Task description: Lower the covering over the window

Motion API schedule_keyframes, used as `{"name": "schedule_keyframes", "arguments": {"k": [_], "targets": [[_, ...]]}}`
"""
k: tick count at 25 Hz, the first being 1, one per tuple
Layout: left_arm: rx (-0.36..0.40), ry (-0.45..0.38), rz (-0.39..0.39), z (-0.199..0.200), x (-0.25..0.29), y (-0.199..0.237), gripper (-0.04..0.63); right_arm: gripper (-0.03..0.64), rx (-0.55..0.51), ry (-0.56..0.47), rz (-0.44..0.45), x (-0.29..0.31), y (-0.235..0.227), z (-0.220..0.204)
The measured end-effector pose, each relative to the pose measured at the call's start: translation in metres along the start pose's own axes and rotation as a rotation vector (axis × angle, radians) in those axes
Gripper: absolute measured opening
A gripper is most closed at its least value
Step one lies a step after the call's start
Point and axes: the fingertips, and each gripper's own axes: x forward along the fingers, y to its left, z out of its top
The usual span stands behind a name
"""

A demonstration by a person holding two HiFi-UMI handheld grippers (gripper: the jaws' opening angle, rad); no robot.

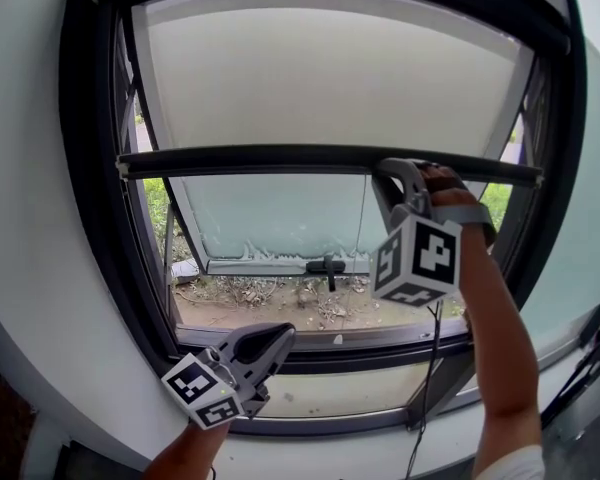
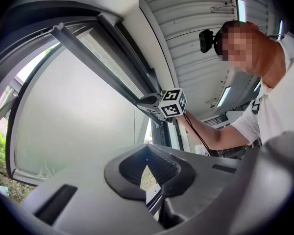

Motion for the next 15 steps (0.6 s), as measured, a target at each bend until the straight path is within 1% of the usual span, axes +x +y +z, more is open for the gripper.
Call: {"name": "schedule_keyframes", "arguments": {"k": [5, 15], "targets": [[0.036, -0.016, 0.013, 0.018, 0.005, 0.005, 0.018, 0.035, 0.004, -0.006, -0.048, 0.003, -0.020, 0.002], [0.087, -0.041, 0.022, 0.046, 0.011, 0.010, 0.018, 0.035, 0.001, 0.000, -0.091, 0.008, -0.058, 0.007]]}}
